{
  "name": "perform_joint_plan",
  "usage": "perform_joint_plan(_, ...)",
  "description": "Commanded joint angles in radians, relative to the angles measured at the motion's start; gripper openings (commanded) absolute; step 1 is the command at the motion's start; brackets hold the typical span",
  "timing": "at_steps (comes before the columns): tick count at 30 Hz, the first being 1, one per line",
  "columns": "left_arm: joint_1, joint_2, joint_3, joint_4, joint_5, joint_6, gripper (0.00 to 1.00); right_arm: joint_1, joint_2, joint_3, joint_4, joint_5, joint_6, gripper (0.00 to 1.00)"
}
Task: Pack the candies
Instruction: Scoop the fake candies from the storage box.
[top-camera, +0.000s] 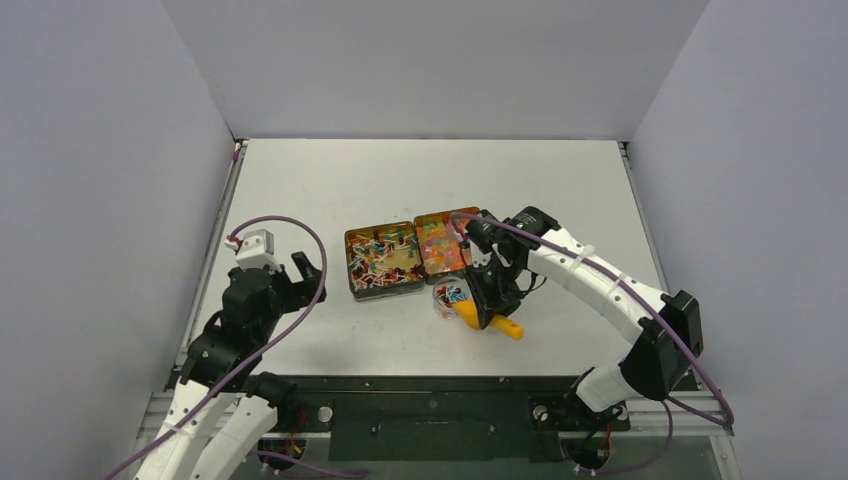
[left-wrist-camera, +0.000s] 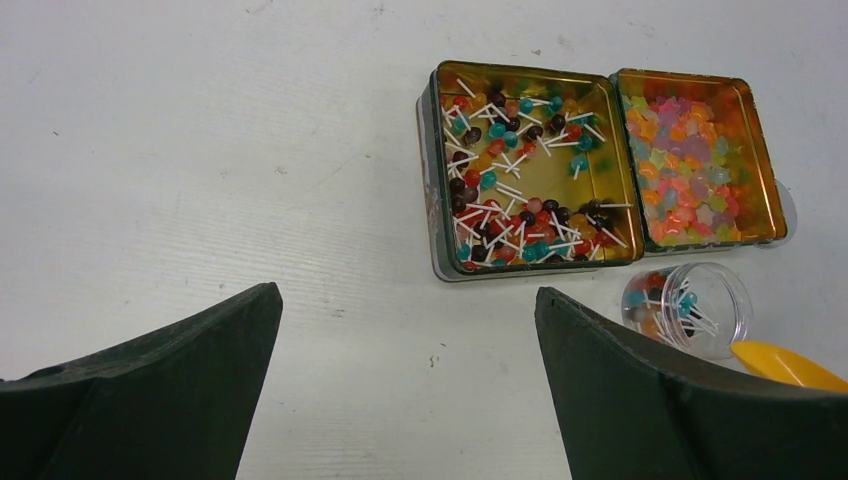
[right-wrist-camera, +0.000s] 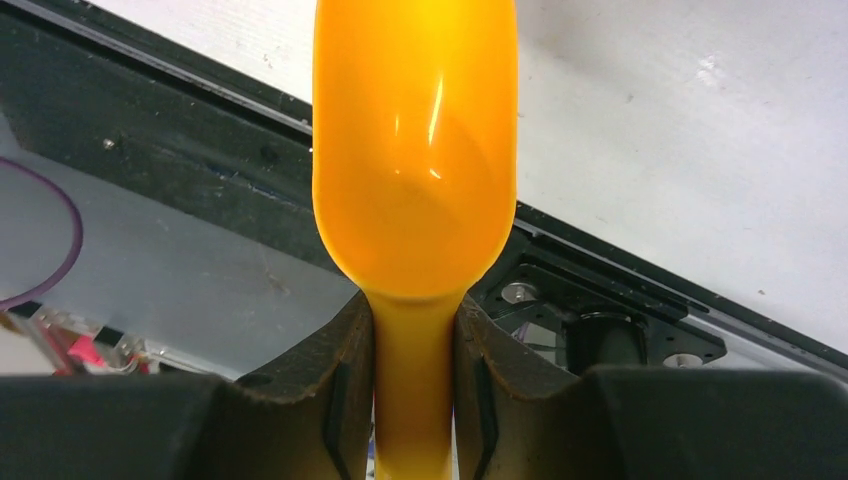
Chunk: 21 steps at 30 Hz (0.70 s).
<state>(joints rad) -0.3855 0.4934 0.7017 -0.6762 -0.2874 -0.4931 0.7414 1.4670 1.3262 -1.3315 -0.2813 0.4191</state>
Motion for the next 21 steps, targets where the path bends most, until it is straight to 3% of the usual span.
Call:
perform_joint_plan(1, -0.011, -0.006, 0.004, 0.049, -0.012, 0.007, 0.96, -0.034, 0.021, 0.066, -0.056, -0.101, -0.031, 0.0)
perform_joint_plan(7, -0.021, -0.001, 0.004, 0.049, -0.013, 0.009, 0.96, -0.08, 0.053, 0.155, -0.11, -0.105, -0.058, 0.0)
perform_joint_plan(21, -0.038, 0.054, 0.004, 0.056, 0.018, 0.009, 0.96, -0.086, 0.098, 0.308, -0.028, 0.207, -0.134, 0.0)
